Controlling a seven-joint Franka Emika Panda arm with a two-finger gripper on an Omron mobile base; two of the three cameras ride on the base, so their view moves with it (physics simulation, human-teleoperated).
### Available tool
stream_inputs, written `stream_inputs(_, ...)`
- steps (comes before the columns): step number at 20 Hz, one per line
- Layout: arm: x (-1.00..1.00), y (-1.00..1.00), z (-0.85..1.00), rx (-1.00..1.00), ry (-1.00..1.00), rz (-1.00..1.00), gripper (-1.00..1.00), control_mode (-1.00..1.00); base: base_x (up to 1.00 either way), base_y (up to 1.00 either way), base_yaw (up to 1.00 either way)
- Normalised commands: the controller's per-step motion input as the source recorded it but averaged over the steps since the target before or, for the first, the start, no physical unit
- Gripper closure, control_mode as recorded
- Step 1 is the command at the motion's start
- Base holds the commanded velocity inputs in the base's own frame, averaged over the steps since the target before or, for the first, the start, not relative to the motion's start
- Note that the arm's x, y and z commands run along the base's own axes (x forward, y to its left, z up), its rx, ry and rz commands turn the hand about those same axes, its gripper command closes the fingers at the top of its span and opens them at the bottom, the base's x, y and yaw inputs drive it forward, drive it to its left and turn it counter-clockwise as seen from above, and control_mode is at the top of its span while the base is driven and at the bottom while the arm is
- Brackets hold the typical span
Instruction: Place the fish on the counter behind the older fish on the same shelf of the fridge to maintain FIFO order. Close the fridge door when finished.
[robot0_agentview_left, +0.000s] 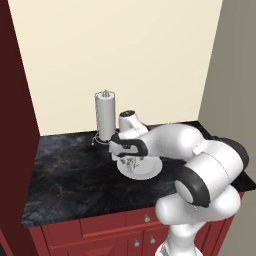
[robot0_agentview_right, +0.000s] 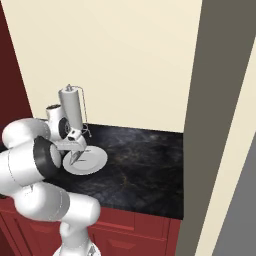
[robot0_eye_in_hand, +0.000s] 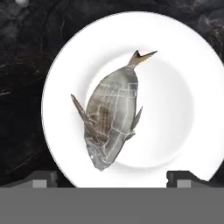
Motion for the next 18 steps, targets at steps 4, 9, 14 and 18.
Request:
stream_inputs(4, 0.3, 0.01, -0.29, 0.0, 0.0, 0.0, -1.0, -1.0, 0.0, 0.0, 0.0)
stream_inputs(9, 0.44, 0.04, -0.31, 0.0, 0.0, 0.0, -1.0, -1.0, 0.0, 0.0, 0.0)
stream_inputs(14, 0.22, 0.0, -0.36, 0.0, 0.0, 0.0, -1.0, -1.0, 0.0, 0.0, 0.0)
stream_inputs(18, 0.0, 0.0, -0.58, 0.0, 0.0, 0.0, 1.0, -1.0, 0.0, 0.0, 0.0)
